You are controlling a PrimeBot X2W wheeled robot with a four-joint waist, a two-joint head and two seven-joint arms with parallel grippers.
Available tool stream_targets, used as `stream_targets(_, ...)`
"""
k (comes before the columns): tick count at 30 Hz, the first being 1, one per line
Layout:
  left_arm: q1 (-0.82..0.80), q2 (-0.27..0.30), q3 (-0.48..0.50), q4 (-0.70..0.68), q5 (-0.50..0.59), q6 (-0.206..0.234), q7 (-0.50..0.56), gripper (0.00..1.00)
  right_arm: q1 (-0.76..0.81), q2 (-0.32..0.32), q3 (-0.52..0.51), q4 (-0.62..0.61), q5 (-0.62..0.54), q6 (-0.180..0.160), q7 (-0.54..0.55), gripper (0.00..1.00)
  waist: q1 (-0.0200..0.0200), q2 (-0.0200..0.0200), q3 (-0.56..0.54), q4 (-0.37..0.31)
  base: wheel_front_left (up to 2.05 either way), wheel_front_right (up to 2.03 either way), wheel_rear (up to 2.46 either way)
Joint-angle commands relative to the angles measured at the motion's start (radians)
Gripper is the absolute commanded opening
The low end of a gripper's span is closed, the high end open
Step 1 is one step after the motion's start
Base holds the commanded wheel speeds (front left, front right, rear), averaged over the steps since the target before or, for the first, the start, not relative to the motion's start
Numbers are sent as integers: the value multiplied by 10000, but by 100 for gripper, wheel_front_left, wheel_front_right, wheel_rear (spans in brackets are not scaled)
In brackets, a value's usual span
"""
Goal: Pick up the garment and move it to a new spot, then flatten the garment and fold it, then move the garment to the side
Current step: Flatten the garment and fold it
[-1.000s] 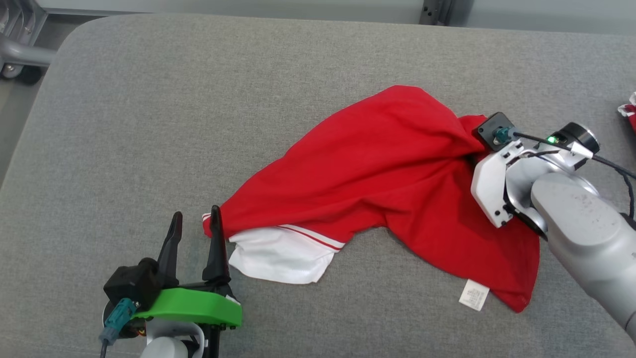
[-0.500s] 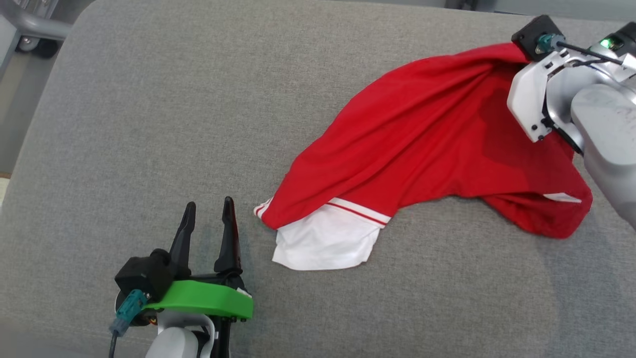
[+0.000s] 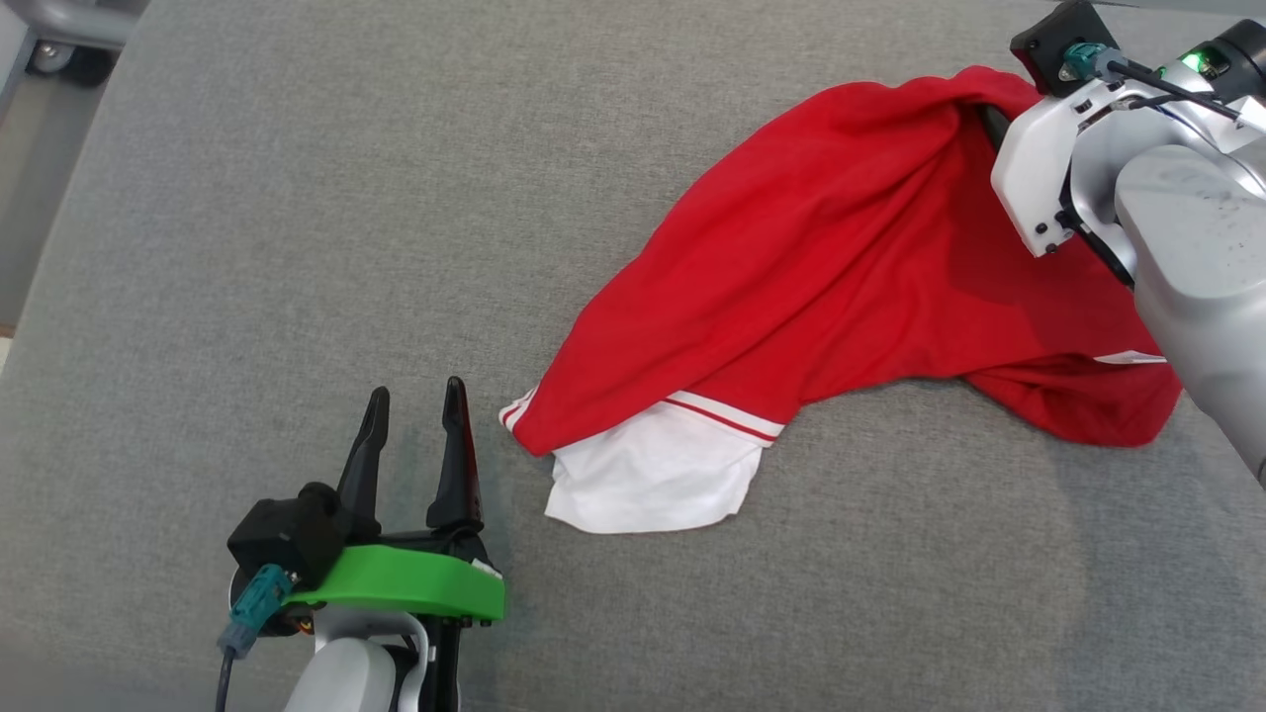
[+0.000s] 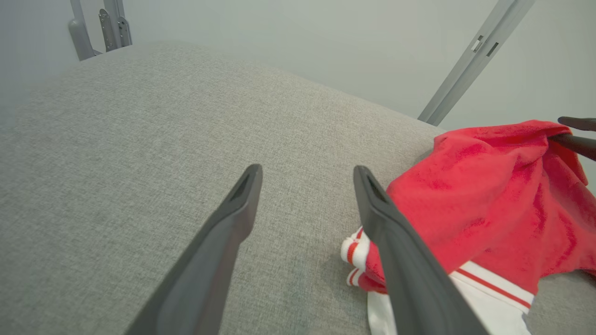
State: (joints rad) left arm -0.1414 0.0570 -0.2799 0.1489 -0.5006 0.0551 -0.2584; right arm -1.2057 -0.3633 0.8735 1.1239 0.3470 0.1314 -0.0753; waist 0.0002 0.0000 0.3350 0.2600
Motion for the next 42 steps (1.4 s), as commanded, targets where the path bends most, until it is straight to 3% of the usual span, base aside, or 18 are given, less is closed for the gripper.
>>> stream_targets(1, -125, 53, 47, -27, 50, 34, -71, 100, -117, -24, -54, 50, 120, -13, -242, 100, -2, 0, -187, -366, 0, 0, 0)
stream_targets(10, 222, 267, 218, -209, 109, 165, -55, 100, 938, -409, -672, -540, 1088, -12, -1730, 100, -2, 0, -774, -1504, 0, 0, 0)
stream_targets(19, 397, 431, 141, -589, 201, 327, 158, 100, 3716, -824, -2221, -2553, 1178, -12, -1902, 100, -2, 0, -933, -2241, 0, 0, 0)
stream_targets(28, 447, 464, 0, -745, 179, 346, 261, 100, 5983, -954, -2931, -4009, -148, -12, -1909, 100, -2, 0, -792, -2272, 0, 0, 0)
stream_targets(39, 221, 439, -51, -663, 113, 367, 245, 100, 5653, -639, -2934, -3925, -1638, -12, -1534, 100, -2, 0, -560, -1785, 0, 0, 0)
stream_targets(40, 237, 433, -45, -648, 93, 367, 228, 100, 5629, -631, -2957, -3889, -1667, -12, -1514, 93, -2, 0, -559, -1740, 0, 0, 0)
stream_targets(41, 246, 430, -39, -631, 73, 364, 220, 100, 5626, -638, -2918, -3851, -1725, -12, -1476, 58, -2, 0, -560, -1699, 0, 0, 0)
stream_targets(42, 246, 424, -37, -615, 60, 364, 205, 100, 5613, -638, -2908, -3816, -1738, -12, -1479, 44, -2, 0, -567, -1660, 0, 0, 0)
